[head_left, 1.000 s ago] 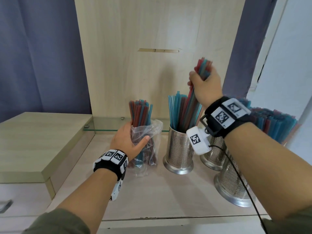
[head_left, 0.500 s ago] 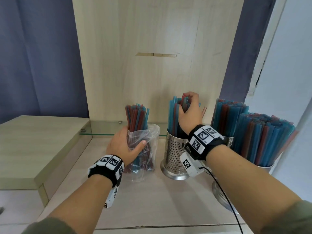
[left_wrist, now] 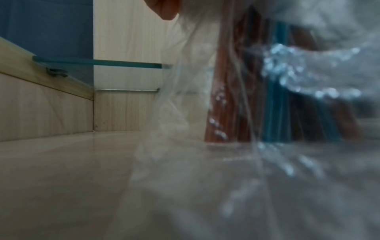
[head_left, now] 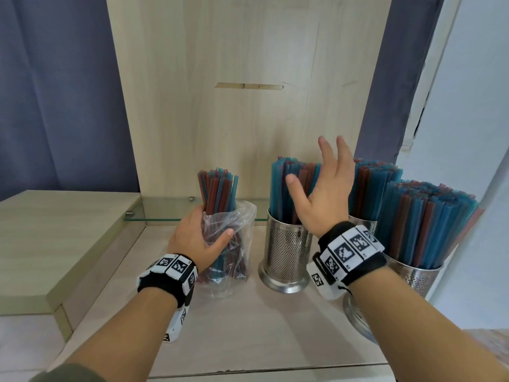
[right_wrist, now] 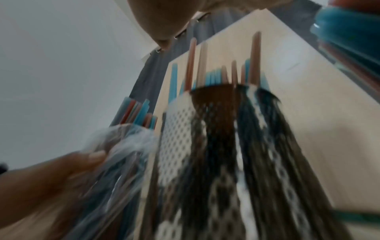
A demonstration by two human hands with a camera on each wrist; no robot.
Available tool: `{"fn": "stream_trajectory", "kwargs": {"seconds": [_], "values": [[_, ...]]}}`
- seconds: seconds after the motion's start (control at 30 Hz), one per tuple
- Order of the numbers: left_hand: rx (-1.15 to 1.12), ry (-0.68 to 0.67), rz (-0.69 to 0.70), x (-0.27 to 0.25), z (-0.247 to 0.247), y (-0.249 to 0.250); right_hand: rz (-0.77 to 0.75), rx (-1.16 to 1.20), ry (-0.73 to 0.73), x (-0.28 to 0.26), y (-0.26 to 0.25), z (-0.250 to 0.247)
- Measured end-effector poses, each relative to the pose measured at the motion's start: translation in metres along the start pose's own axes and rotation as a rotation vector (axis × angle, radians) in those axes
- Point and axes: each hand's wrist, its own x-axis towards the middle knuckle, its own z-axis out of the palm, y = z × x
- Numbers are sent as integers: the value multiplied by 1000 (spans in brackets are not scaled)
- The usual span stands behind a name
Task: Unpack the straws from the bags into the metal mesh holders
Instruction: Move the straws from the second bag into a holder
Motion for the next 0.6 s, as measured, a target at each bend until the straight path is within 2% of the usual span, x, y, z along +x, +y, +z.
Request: {"fn": "stream_trajectory", "kwargs": {"seconds": [0.07,0.17,0.3,0.37,0.53,0.6], "values": [[6,-1,-4,0,0,0,41,-66,-95,-15,3,7],[21,-8,-8,1,1,0,146,124,-171,-27,10,20],[20,-12,-16,1,1,0,510,428,-197,-17,20,23],[21,-11,-20,1,1,0,621,496,-223,-10,25,24],[8,-22,-17,1,1,-2,634,540,-240,-7,28,21],[4,-21,-20,1,1,-2,549,465,-185,-12,21,17]]}}
